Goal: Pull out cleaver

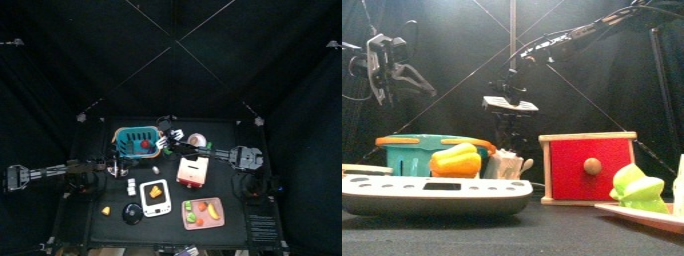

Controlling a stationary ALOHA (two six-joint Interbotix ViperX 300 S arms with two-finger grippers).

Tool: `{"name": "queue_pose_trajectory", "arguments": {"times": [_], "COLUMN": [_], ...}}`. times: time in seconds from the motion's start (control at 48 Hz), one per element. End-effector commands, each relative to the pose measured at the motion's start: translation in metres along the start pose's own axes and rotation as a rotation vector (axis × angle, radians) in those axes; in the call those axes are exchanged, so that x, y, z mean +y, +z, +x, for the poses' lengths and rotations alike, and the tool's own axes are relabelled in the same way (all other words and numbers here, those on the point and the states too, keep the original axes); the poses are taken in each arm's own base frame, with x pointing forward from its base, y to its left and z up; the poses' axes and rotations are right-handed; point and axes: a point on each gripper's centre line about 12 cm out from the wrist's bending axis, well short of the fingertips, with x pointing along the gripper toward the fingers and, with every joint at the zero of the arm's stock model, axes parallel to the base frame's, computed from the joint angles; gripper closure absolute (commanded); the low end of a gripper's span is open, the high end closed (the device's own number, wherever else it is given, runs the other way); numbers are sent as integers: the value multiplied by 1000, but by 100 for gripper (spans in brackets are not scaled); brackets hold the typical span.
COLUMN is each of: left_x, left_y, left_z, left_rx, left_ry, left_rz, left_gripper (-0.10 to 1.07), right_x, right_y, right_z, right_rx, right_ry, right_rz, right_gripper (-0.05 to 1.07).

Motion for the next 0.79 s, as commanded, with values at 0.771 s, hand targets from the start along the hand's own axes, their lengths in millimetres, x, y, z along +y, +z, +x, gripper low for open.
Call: {"name": "queue_pose_trajectory", "arguments": {"times": [0.771], "left_x": [-1], "left_y": [4], "left_z": [1], "left_rx": [-12], "left_ry": [-6], "left_rz": [-4], "left_gripper": [54], "right_x": [7], "right_y": [22], "right_z": [-68], "right_rx": [-108], "right_ry": [91], "right_rz": [-11], "right_gripper": [55]}}
